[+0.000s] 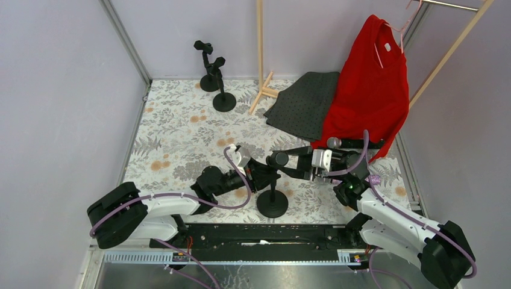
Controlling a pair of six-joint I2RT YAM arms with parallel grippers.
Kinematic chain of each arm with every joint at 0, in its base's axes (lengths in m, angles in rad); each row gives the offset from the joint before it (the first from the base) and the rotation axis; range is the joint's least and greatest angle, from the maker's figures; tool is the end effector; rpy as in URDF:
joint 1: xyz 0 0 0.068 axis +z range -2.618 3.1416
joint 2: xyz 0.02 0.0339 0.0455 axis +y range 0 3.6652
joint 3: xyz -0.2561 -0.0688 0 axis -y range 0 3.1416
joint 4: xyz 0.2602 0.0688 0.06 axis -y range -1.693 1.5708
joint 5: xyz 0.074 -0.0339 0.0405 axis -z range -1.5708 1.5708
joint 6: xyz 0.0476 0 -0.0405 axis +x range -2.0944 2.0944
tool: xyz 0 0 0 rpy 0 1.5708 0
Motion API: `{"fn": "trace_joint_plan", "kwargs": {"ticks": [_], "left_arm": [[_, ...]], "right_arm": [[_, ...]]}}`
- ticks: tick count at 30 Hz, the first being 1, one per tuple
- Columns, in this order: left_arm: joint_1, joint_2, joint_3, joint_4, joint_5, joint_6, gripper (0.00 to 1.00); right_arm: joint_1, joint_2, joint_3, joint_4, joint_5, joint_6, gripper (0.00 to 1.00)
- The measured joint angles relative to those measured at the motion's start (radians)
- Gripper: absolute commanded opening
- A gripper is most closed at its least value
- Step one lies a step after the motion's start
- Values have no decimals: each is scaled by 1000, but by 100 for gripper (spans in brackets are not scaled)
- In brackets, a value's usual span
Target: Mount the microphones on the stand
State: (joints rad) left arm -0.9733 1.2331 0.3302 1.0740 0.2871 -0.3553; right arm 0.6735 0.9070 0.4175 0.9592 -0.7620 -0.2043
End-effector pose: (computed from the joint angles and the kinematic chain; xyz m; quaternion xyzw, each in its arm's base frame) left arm 0.1359 -0.2236 0.2084 0.2981 0.5740 -0.5393 0.5393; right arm 0.1489 0.1609 0.2949 -0.4932 0.3049 0.3731 0.7242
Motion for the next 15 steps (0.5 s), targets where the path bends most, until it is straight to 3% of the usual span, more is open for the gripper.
{"fn": "trace_joint_plan", "kwargs": {"ticks": [4, 8, 15], "left_arm": [[-8, -2, 0, 34, 16, 9, 0], [-21, -13, 0, 76, 45, 24, 0], [-29, -51, -13, 104, 54, 41, 0]], "right_arm": [[-2, 17, 21, 18, -49, 64, 65], [-9, 37, 30, 18, -67, 124, 74], [-14, -29, 31, -9, -62, 145, 77]]}}
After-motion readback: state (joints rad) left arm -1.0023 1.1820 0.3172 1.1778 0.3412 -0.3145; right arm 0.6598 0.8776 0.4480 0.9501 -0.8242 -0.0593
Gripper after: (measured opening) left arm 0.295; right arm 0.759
